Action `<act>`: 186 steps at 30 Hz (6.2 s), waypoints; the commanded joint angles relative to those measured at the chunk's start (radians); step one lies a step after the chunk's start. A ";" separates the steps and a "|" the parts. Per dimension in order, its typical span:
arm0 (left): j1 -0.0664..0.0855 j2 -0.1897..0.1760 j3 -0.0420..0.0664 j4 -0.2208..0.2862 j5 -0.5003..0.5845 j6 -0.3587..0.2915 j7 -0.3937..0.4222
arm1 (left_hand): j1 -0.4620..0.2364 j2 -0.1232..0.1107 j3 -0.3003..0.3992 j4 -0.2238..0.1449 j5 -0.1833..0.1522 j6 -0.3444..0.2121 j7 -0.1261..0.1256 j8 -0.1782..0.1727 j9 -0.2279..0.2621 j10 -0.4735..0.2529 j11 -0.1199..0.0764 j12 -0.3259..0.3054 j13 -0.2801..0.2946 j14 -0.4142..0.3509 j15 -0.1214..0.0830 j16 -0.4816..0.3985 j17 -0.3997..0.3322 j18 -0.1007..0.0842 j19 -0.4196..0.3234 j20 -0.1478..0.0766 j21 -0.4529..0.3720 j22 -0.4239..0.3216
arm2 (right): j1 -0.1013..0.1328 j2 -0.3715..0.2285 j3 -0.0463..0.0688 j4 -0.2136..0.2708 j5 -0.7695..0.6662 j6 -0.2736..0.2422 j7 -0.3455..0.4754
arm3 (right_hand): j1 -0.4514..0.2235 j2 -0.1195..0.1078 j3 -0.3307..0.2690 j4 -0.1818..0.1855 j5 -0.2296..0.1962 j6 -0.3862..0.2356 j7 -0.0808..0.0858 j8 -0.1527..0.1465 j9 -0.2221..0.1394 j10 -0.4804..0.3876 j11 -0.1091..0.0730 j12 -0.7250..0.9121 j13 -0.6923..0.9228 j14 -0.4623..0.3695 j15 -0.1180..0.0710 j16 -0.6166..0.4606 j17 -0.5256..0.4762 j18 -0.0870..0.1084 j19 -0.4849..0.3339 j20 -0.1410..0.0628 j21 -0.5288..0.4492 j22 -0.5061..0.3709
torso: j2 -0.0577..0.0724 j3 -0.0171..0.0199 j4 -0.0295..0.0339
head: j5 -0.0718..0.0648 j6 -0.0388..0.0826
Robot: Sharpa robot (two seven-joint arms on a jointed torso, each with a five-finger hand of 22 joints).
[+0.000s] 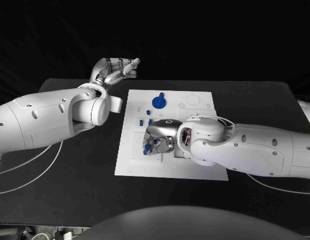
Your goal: Assemble the parts on the task board
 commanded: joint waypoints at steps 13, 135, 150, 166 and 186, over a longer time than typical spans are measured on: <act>0.001 0.003 0.001 0.000 0.000 0.015 0.008 | 0.001 0.012 0.007 0.000 0.002 -0.005 -0.001 0.005 0.001 -0.006 0.003 0.007 0.000 -0.006 0.000 0.006 -0.001 0.010 0.005 0.002 -0.002 -0.001 | -0.006 -0.006 -0.007 -0.001 -0.010 0.025 -0.028 | -0.026 -0.046 -0.040 0.000 0.003 -0.166 0.035 -0.025 -0.026 -0.161 0.018 -0.007 -0.001 0.104 0.014 0.004 0.263 -0.007 0.105 0.019 0.004 0.263 | 0.000 0.0000 -0.0003 | 0.000 0.000; -0.011 0.039 0.001 -0.045 0.000 0.052 -0.001 | 0.002 0.019 0.005 0.001 0.004 -0.009 0.000 0.006 0.001 -0.009 0.003 0.012 0.000 -0.009 0.000 0.013 -0.010 0.010 0.005 0.003 -0.001 -0.011 | 0.036 -0.362 -0.039 0.186 0.349 0.070 -0.542 | -0.380 0.003 -0.207 0.025 0.264 -0.234 -0.008 0.343 0.381 0.446 -0.047 1.507 1.511 0.104 -0.034 0.004 0.263 -0.007 0.105 -0.030 0.004 0.263 | -0.012 -0.0064 -0.0165 | -0.163 0.000; -0.011 0.038 0.001 -0.046 0.000 0.053 -0.002 | 0.002 0.019 0.005 0.001 0.004 -0.009 0.000 0.006 0.001 -0.009 0.003 0.012 0.000 -0.009 0.000 0.013 -0.010 0.010 0.005 0.003 -0.001 -0.011 | 0.025 -0.358 -0.039 0.190 0.431 -0.023 -0.499 | -0.236 0.037 0.036 -0.121 0.341 -0.146 0.009 0.147 0.252 0.446 -0.033 1.507 1.511 0.104 -0.016 0.004 0.263 -0.007 0.105 -0.016 0.004 0.263 | -0.012 -0.0058 -0.0163 | -0.160 0.000; -0.011 0.035 0.001 -0.044 0.000 0.051 -0.003 | 0.002 0.019 0.005 0.001 0.004 -0.009 0.000 0.006 0.001 -0.009 0.003 0.012 0.000 -0.009 0.000 0.013 -0.010 0.010 0.005 0.003 -0.001 -0.011 | 0.038 -0.415 -0.039 0.229 0.706 -0.182 -0.401 | -0.239 0.019 0.113 -0.166 0.342 -0.048 -0.007 0.088 0.189 0.446 -0.044 1.507 1.511 0.104 -0.022 0.004 0.263 -0.007 0.105 -0.019 0.004 0.263 | -0.012 -0.0070 -0.0149 | -0.154 0.000; -0.011 0.037 0.000 -0.046 0.000 0.050 -0.005 | 0.002 0.019 0.005 0.001 0.004 -0.009 0.000 0.006 0.001 -0.009 0.003 0.012 0.000 -0.010 0.000 0.013 -0.010 0.010 0.005 0.003 -0.001 -0.011 | 0.087 -0.463 -0.038 0.253 0.939 -0.174 -0.279 | -0.245 0.011 0.116 -0.172 0.326 -0.035 -0.007 0.075 0.176 0.446 -0.045 1.507 1.511 0.104 -0.024 0.004 0.263 -0.007 0.105 -0.020 0.004 0.263 | -0.012 -0.0063 -0.0161 | -0.145 0.000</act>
